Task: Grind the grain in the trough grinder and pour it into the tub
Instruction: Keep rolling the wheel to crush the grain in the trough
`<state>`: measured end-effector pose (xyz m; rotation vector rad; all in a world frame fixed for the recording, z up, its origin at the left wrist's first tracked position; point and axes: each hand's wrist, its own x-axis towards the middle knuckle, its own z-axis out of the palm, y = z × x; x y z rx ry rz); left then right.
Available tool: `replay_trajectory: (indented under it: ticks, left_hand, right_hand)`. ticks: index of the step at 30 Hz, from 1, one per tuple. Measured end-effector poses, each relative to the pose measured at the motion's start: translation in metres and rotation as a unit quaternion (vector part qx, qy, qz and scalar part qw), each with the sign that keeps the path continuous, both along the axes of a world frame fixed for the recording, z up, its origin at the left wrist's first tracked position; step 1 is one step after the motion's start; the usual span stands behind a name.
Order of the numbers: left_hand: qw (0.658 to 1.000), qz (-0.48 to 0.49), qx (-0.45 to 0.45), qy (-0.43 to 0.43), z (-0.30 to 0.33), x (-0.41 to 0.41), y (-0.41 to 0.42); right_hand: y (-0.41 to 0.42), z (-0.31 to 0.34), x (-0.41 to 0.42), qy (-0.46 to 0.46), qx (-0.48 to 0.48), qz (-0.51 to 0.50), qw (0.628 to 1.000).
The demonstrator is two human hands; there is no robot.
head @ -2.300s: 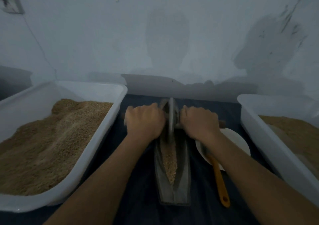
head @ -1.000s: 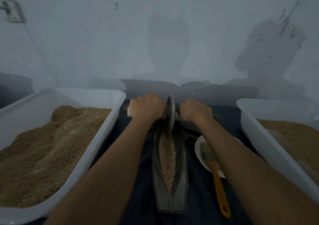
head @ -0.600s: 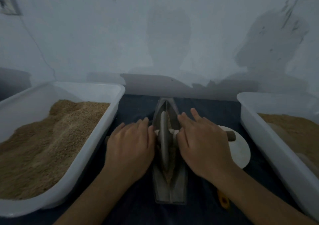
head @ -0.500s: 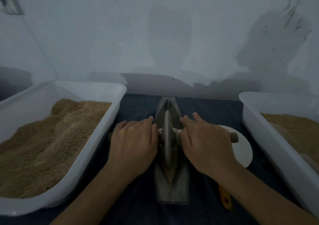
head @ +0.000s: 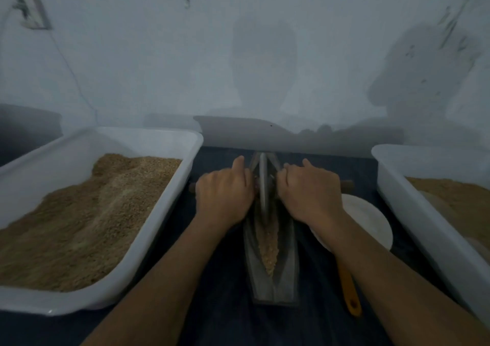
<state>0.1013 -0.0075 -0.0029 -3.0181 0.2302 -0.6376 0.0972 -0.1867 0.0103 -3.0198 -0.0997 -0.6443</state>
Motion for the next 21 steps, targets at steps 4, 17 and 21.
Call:
replay_trajectory:
  ticks: [4,17,21]
  left_hand:
    - [0.993,-0.065,-0.100,-0.019,-0.004,-0.049,0.013]
    - [0.991,-0.032,-0.127,-0.037,0.003,-0.024,0.003]
    - [0.982,-0.009,-0.176,-0.071,-0.005,0.013,-0.002]
  right_hand:
    - [-0.002,0.001,-0.052,0.020,0.008,0.044,0.999]
    - [0.002,0.004,-0.022,0.010,-0.033,-0.007,0.999]
    - [0.011,0.006,0.016,-0.040,-0.060,-0.009,0.997]
